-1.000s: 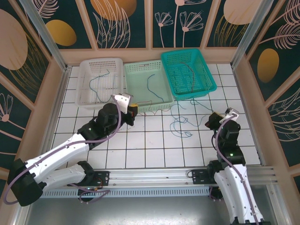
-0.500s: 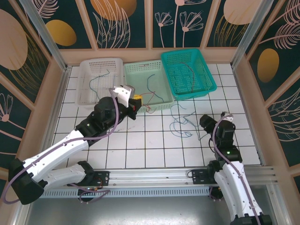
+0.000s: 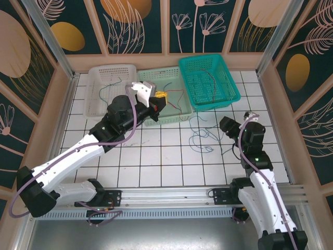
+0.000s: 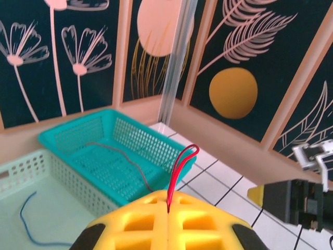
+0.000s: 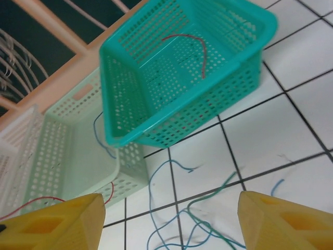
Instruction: Untangle the cables
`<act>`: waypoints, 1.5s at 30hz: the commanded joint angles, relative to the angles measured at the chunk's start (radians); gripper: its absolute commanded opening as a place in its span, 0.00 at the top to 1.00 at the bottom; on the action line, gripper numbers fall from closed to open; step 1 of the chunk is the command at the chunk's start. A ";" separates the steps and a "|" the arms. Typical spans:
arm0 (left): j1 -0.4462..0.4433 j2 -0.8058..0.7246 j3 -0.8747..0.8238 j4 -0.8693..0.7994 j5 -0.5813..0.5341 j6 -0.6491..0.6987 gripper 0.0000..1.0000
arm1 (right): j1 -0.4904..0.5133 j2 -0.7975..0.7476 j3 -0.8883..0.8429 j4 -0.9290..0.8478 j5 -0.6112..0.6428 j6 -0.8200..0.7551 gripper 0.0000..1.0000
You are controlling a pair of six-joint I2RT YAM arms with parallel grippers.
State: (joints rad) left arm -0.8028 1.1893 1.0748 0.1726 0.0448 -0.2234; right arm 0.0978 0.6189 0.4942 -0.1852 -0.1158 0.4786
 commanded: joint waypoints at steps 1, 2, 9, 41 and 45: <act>0.006 0.037 0.066 0.078 0.034 0.032 1.00 | 0.000 0.038 0.051 0.082 -0.128 -0.075 0.32; 0.007 0.053 0.081 0.078 0.046 0.032 1.00 | 0.006 0.044 0.057 0.114 -0.161 -0.096 0.32; 0.006 0.125 0.124 0.088 0.097 0.017 1.00 | 0.106 0.122 0.169 0.218 -0.246 -0.219 0.30; 0.006 0.179 0.093 0.133 0.204 -0.041 0.95 | 0.287 0.562 0.454 0.408 -0.089 -0.408 1.00; 0.006 0.168 0.072 0.128 0.162 -0.038 0.68 | 0.235 0.578 0.484 0.402 -0.105 -0.405 1.00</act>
State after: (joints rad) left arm -0.8028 1.3643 1.1656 0.2657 0.2363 -0.2649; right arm 0.3656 1.1831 0.9306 0.2199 -0.2249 0.0856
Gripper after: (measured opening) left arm 0.293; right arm 0.052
